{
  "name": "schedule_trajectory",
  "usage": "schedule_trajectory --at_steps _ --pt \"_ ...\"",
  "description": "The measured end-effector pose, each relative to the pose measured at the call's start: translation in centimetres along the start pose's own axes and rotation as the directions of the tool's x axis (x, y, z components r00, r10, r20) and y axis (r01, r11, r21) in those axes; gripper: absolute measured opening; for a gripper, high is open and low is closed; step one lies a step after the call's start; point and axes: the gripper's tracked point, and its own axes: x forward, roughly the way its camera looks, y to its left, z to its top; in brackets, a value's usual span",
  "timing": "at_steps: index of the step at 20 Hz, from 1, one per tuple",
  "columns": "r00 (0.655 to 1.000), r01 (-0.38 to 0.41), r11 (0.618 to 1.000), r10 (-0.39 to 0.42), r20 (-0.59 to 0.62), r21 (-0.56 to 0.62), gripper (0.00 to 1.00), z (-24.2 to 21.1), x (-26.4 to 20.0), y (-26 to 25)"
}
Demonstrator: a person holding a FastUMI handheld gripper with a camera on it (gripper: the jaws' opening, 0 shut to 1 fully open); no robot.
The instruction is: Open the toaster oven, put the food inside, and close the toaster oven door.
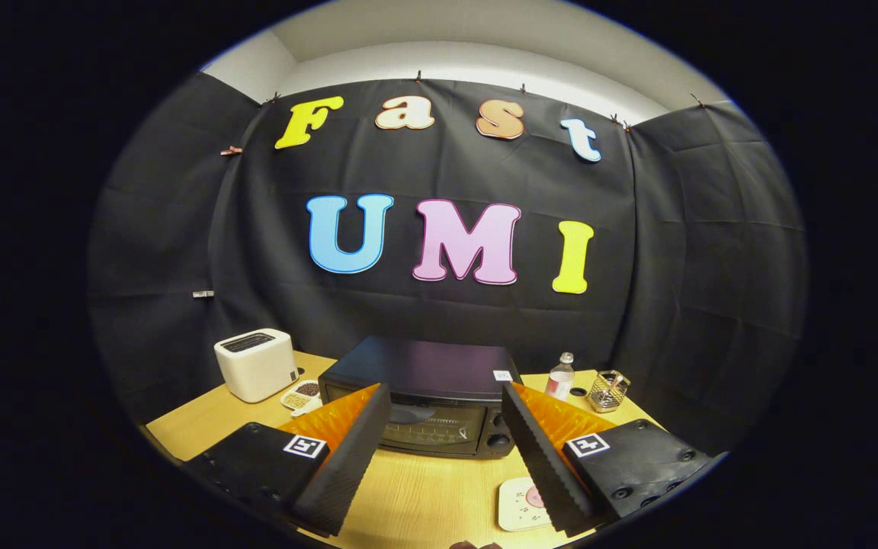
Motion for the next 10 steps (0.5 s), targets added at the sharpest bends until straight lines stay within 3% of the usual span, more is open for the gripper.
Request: schedule_trajectory --at_steps 10 --pt "0.999 0.007 1.000 -0.006 -0.032 0.022 0.98 -1.0 5.4 3.7"
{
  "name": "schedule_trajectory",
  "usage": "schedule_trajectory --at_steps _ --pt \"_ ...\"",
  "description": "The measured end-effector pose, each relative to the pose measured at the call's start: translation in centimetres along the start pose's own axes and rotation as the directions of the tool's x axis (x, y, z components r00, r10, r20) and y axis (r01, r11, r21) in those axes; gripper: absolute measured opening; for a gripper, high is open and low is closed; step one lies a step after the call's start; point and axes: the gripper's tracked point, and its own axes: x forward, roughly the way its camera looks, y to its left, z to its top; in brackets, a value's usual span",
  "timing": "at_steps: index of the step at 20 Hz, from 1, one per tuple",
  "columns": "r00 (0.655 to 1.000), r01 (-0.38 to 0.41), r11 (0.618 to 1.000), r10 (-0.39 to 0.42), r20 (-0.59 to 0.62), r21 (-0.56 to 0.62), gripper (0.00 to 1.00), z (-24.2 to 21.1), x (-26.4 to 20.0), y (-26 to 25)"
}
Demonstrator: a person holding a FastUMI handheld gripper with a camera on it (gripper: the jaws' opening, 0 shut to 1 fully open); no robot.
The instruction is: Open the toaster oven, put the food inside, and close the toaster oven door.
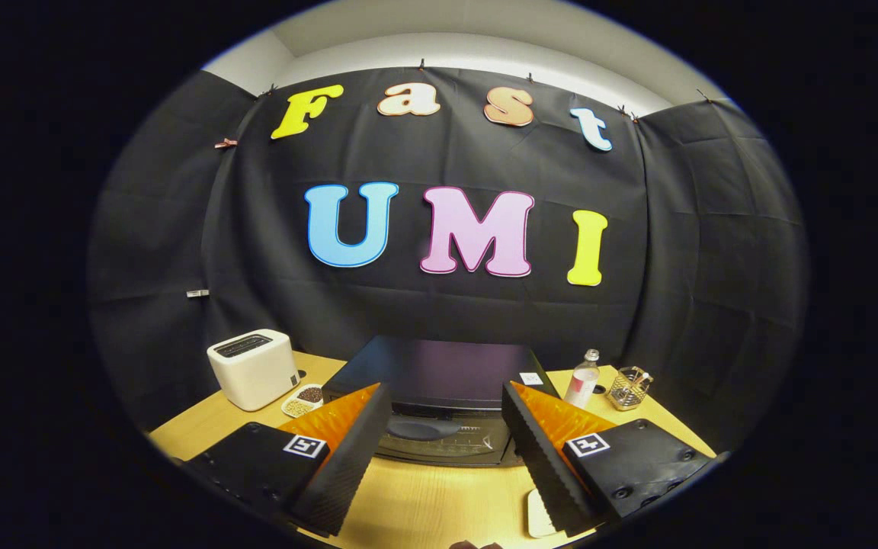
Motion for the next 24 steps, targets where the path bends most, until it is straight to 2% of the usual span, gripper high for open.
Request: schedule_trajectory --at_steps 9,13,20,24 --pt "0.998 0.045 0.999 -0.044 -0.041 0.007 0.98 -2.1 6.4 1.6" --pt "0.983 0.078 0.997 -0.077 -0.164 0.000 0.98 -6.3 8.9 1.2" --pt "0.966 0.046 0.999 -0.049 -0.254 -0.016 0.99 -10.2 11.2 2.5" --pt "0.960 0.059 0.998 -0.049 -0.275 0.031 0.99 -10.6 11.8 2.9"
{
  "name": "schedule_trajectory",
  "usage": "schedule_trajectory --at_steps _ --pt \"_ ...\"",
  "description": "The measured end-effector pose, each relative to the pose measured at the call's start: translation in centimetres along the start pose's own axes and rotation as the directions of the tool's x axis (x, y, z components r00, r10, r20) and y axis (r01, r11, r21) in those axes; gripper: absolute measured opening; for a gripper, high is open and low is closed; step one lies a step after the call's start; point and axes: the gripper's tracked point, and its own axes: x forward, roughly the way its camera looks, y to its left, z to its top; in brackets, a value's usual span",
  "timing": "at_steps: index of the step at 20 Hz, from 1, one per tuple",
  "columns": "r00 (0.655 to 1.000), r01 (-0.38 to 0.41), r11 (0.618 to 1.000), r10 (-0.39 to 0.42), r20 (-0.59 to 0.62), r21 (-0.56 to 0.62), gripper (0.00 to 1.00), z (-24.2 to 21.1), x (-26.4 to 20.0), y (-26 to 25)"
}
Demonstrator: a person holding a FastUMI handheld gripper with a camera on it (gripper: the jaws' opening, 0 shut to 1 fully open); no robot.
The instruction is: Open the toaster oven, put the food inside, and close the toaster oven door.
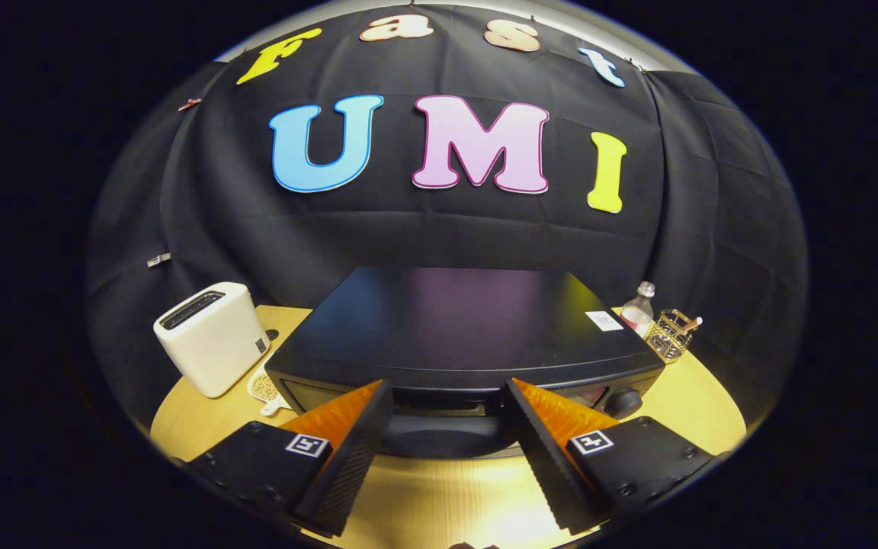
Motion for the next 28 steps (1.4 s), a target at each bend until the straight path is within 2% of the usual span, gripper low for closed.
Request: schedule_trajectory --at_steps 8,15,24,28 --pt "0.997 -0.048 0.999 0.049 -0.057 0.015 1.00 -1.4 -1.5 0.2" --pt "0.995 -0.056 0.998 0.058 -0.083 0.025 0.99 -3.8 -4.4 0.2" --pt "0.988 -0.088 0.996 0.092 -0.122 0.035 0.99 -7.6 -7.2 0.1" --pt "0.974 -0.087 0.995 0.095 -0.204 0.049 0.98 -11.5 -8.3 -0.2"
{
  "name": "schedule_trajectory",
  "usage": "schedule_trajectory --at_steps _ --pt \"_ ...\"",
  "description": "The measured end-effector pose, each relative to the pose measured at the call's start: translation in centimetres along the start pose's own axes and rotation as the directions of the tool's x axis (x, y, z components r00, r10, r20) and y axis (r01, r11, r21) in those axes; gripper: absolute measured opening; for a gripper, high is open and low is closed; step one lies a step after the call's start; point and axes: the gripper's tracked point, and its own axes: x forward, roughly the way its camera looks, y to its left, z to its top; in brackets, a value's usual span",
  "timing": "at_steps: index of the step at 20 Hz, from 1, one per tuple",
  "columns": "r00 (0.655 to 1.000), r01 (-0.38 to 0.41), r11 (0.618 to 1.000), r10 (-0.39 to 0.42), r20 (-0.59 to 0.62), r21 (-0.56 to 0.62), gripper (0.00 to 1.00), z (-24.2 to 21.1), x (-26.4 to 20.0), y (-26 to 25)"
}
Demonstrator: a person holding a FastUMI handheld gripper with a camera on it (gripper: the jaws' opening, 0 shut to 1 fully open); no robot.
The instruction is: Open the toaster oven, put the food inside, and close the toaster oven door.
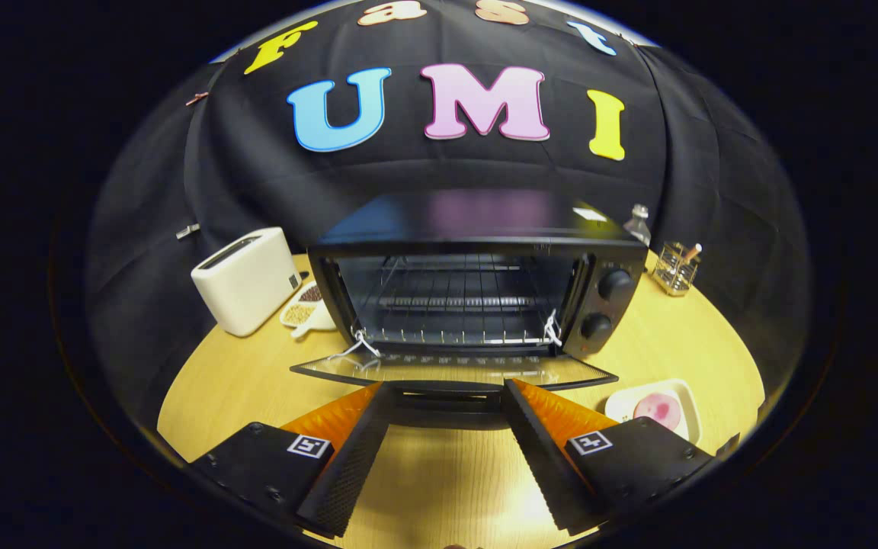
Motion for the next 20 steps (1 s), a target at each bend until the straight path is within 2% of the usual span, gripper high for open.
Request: schedule_trajectory --at_steps 3,5,11,16,20 --pt "0.990 -0.025 0.999 0.031 -0.141 0.045 0.97 -4.9 0.6 -0.3" --pt "0.988 -0.021 0.999 0.025 -0.154 0.027 0.99 -5.7 0.3 -1.6" --pt "0.990 -0.122 0.992 0.119 -0.080 -0.033 1.00 -1.7 -3.4 -4.4" --pt "0.986 -0.164 0.986 0.164 -0.008 -0.035 1.00 3.7 -6.0 -10.7" --pt "0.990 -0.141 0.990 0.142 -0.016 0.013 0.99 5.2 -7.1 -17.5"
